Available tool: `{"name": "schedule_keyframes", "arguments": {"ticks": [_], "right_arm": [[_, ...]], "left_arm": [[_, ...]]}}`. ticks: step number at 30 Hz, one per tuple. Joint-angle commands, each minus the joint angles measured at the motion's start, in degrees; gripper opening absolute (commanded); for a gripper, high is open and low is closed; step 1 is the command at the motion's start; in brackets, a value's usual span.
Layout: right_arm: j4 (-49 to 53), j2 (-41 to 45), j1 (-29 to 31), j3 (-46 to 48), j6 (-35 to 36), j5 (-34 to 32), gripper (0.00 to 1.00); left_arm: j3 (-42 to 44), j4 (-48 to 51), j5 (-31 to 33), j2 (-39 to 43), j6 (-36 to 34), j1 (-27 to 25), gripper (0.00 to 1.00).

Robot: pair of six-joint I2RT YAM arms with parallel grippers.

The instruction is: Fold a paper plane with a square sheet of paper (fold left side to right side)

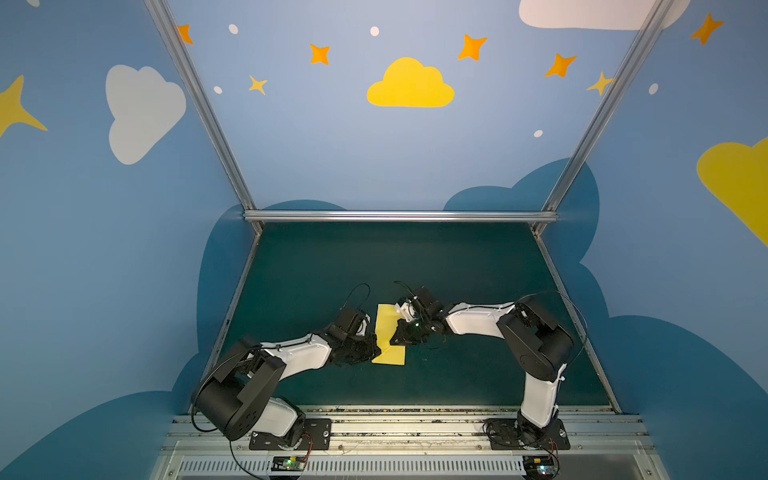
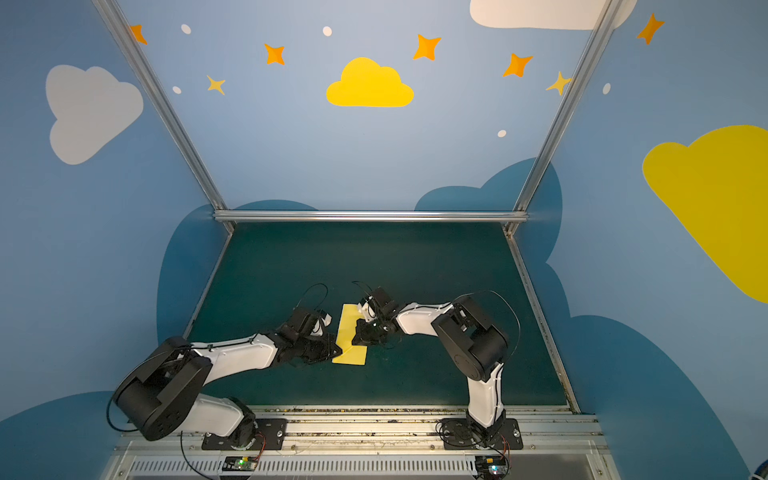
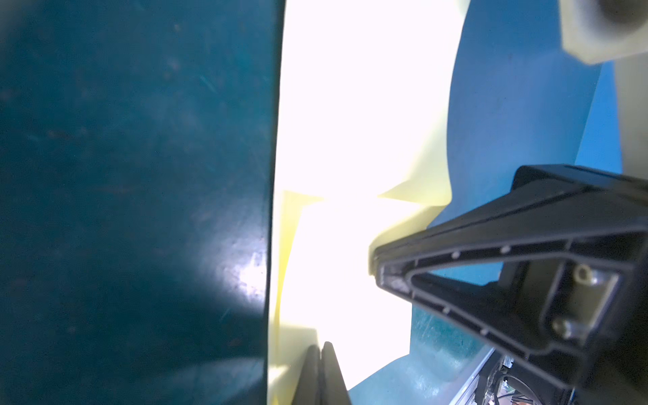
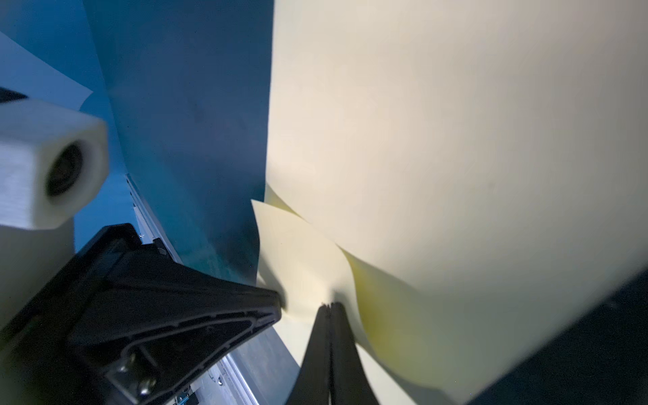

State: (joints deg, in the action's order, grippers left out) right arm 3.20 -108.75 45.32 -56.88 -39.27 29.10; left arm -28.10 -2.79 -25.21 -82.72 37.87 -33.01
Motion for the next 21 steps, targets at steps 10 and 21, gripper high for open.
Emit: {"name": "schedule_keyframes", "arguments": {"ticks": [10, 21], "right_arm": [[3.4, -2.0, -10.0, 5.1, 0.8, -4.0, 0.0], [4.9, 5.4, -13.9, 5.4, -0.5, -0.8, 0.0]], "left_arm": [[-0.3, 2.6, 1.0, -1.0, -0.8, 0.0, 0.04], [-0.4, 2.8, 0.9, 0.3, -0.3, 0.0, 0.04]]}}
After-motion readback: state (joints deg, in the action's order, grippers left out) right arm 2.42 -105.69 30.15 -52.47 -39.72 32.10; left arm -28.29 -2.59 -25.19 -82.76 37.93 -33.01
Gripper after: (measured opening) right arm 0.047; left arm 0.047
